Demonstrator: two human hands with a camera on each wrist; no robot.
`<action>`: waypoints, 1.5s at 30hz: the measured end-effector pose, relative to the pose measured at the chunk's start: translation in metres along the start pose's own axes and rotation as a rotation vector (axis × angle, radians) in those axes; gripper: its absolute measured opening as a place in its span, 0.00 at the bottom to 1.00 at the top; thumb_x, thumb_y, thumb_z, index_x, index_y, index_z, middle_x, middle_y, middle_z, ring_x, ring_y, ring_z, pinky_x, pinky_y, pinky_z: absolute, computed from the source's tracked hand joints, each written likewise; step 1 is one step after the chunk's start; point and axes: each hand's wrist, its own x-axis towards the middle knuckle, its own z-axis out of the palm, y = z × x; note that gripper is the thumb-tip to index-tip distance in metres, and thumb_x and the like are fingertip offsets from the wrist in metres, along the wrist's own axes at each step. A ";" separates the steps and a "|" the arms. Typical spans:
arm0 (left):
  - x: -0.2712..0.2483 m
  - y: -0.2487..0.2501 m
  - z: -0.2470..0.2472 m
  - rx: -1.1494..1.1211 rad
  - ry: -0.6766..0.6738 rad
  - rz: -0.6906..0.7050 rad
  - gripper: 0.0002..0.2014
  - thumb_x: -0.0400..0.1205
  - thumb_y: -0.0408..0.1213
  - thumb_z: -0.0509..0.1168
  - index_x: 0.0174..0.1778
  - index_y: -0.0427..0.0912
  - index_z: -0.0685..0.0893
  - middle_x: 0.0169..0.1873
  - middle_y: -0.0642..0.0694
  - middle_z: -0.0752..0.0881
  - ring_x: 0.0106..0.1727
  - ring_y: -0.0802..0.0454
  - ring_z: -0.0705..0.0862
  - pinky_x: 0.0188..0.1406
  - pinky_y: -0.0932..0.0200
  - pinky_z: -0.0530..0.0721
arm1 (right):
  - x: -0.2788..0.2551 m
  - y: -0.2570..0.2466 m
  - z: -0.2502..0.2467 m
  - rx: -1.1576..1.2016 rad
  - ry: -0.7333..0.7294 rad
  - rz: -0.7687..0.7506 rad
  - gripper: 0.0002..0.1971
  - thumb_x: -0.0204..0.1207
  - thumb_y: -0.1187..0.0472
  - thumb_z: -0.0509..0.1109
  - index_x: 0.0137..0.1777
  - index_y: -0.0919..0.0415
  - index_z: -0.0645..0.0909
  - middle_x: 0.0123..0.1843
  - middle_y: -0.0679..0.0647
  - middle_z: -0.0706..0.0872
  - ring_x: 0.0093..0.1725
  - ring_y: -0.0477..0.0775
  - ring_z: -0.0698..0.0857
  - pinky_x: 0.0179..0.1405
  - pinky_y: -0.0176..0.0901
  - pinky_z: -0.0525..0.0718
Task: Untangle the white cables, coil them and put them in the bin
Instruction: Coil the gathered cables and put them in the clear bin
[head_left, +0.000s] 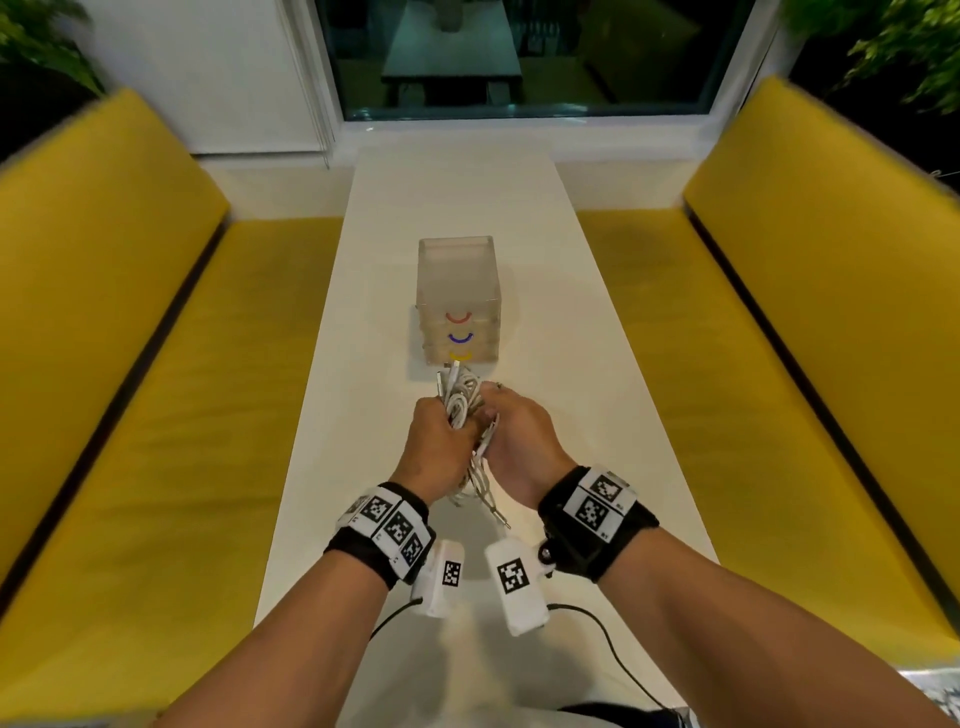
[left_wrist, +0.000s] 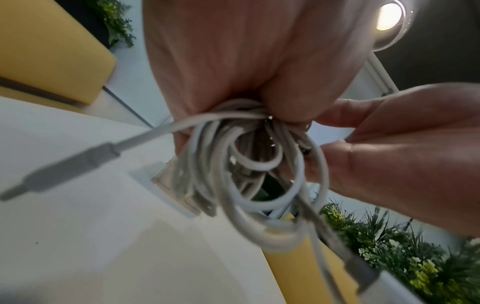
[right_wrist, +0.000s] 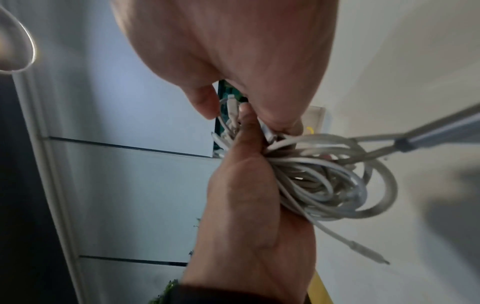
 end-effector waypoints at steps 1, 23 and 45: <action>0.001 0.000 -0.002 -0.013 -0.028 0.002 0.09 0.83 0.46 0.72 0.45 0.44 0.86 0.37 0.45 0.90 0.37 0.50 0.89 0.33 0.61 0.83 | -0.001 -0.002 0.000 0.023 -0.008 -0.001 0.17 0.86 0.65 0.60 0.68 0.77 0.79 0.64 0.74 0.86 0.60 0.65 0.86 0.60 0.53 0.87; 0.008 -0.010 -0.013 -0.239 -0.090 -0.156 0.09 0.86 0.38 0.67 0.39 0.41 0.83 0.25 0.48 0.80 0.29 0.46 0.79 0.37 0.48 0.79 | -0.012 -0.025 -0.050 -1.063 -0.283 0.126 0.13 0.75 0.72 0.66 0.55 0.61 0.86 0.40 0.57 0.88 0.28 0.50 0.81 0.26 0.41 0.77; -0.007 -0.001 -0.004 -0.430 0.065 -0.227 0.24 0.78 0.61 0.70 0.29 0.44 0.75 0.24 0.40 0.73 0.26 0.43 0.76 0.29 0.49 0.79 | -0.012 0.011 -0.018 -0.433 -0.037 -0.139 0.06 0.77 0.69 0.73 0.42 0.72 0.87 0.30 0.61 0.84 0.24 0.57 0.80 0.22 0.42 0.77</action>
